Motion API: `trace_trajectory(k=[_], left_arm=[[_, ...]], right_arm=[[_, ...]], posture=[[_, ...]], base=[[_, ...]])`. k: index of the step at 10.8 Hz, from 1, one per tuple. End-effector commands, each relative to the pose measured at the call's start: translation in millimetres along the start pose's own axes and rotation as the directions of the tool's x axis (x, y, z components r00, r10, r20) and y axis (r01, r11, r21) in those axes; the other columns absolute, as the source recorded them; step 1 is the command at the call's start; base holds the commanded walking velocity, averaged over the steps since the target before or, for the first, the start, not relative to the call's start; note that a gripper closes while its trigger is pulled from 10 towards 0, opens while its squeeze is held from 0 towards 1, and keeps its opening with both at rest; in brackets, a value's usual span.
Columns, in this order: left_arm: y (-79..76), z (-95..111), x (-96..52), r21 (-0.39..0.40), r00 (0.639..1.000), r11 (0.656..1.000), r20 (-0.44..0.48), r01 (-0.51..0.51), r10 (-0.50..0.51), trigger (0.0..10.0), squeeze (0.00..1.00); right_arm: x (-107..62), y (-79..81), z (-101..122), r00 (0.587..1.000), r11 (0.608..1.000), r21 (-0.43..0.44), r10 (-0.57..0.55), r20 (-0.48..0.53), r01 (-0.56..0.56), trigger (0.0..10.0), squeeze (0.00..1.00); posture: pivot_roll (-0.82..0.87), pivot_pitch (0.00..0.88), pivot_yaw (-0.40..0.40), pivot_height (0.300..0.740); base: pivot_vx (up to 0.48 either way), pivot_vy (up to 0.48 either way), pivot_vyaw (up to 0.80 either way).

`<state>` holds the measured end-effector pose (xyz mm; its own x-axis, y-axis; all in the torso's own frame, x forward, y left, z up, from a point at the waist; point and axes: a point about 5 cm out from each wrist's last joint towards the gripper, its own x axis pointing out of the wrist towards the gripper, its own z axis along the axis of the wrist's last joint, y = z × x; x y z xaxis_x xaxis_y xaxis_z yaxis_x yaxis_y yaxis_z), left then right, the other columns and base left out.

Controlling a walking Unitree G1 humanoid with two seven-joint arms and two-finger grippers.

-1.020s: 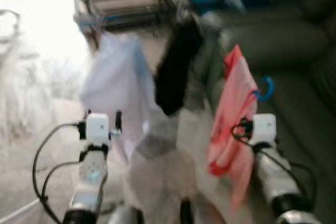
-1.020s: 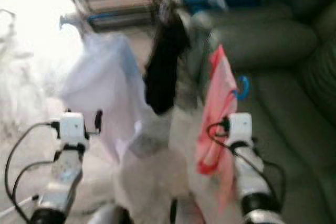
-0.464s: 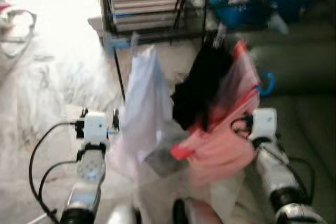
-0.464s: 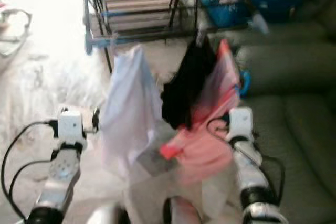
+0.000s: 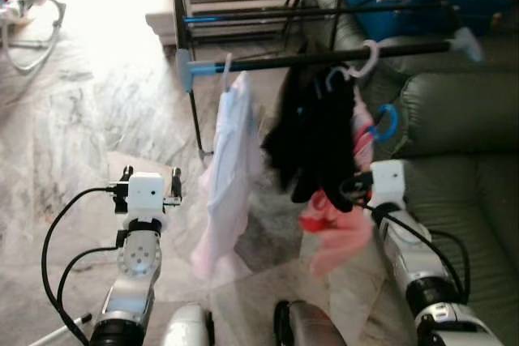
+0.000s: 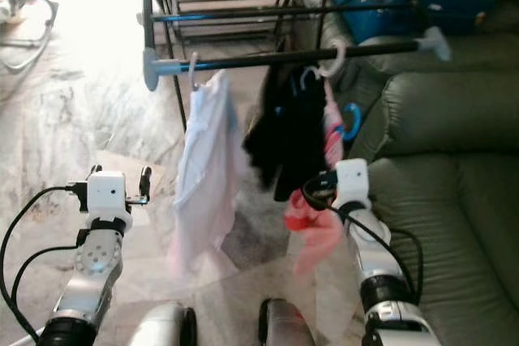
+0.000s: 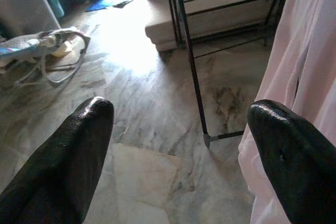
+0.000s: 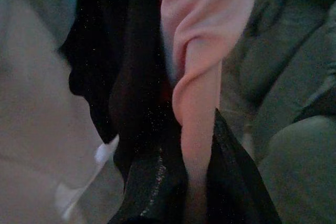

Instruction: Hang hanger

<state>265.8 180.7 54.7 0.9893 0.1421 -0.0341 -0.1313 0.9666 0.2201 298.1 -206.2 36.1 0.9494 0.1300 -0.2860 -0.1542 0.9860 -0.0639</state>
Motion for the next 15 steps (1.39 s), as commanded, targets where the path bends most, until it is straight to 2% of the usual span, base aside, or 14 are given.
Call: trace_trajectory(k=[1, 3, 6, 8, 12, 14, 15], left_arm=[[2.0, -6, -2.6, 0.014, 1.000, 1.000, -0.026, -0.009, 0.010, 10.0, 0.00], [0.0, -5, -1.7, 0.017, 1.000, 1.000, -0.020, 0.009, -0.008, 10.0, 0.00], [-1.5, -2, -3.3, 0.021, 0.999, 0.999, 0.004, 0.045, -0.045, 10.0, 0.00], [-3.3, -2, -3.9, 0.016, 0.999, 0.998, 0.008, 0.053, -0.053, 10.0, 0.00], [-3.3, -4, -4.8, 0.008, 0.999, 0.999, 0.002, 0.049, -0.049, 10.0, 0.00], [-1.5, -5, -4.9, -0.003, 0.999, 0.999, -0.005, 0.032, -0.032, 10.0, 0.00], [-1.6, -5, -4.9, -0.002, 0.999, 1.000, -0.006, 0.031, -0.031, 10.0, 0.00]], right_arm=[[-1.3, 2.6, -3, 1.000, 1.000, -0.017, 0.013, -0.013, -0.013, 10.0, 0.00], [-2.0, -1.7, -1, 1.000, 1.000, -0.018, -0.018, 0.001, 0.018, 10.0, 0.00], [-5.7, -34.1, 12, 0.969, 0.970, -0.052, -0.235, 0.074, 0.239, 10.0, 0.00], [-7.9, -45.4, 16, 0.955, 0.955, -0.058, -0.284, 0.088, 0.290, 10.0, 0.00], [-7.7, -47.7, 15, 0.956, 0.956, -0.061, -0.283, 0.079, 0.288, 10.0, 0.00], [-3.9, -44.4, 13, 0.982, 0.980, -0.064, -0.187, 0.028, 0.188, 10.0, 0.00], [-2.3, -47.0, 18, 0.984, 0.982, -0.059, -0.176, 0.039, 0.178, 10.0, 0.00]], posture=[[0.01, 0.156, -0.043, 0.740], [0.01, 0.155, -0.045, 0.740], [0.01, 0.156, -0.044, 0.740], [0.00, 0.160, -0.044, 0.740], [0.00, 0.164, -0.046, 0.740], [0.00, 0.164, -0.047, 0.740], [0.00, 0.164, -0.047, 0.740]], base=[[0.000, 0.000, 0.00], [0.000, 0.000, 0.00], [0.082, -0.081, 0.00], [0.336, -0.298, 0.00], [0.332, -0.239, 0.00], [0.000, 0.000, 0.00], [0.000, 0.000, 0.00]])
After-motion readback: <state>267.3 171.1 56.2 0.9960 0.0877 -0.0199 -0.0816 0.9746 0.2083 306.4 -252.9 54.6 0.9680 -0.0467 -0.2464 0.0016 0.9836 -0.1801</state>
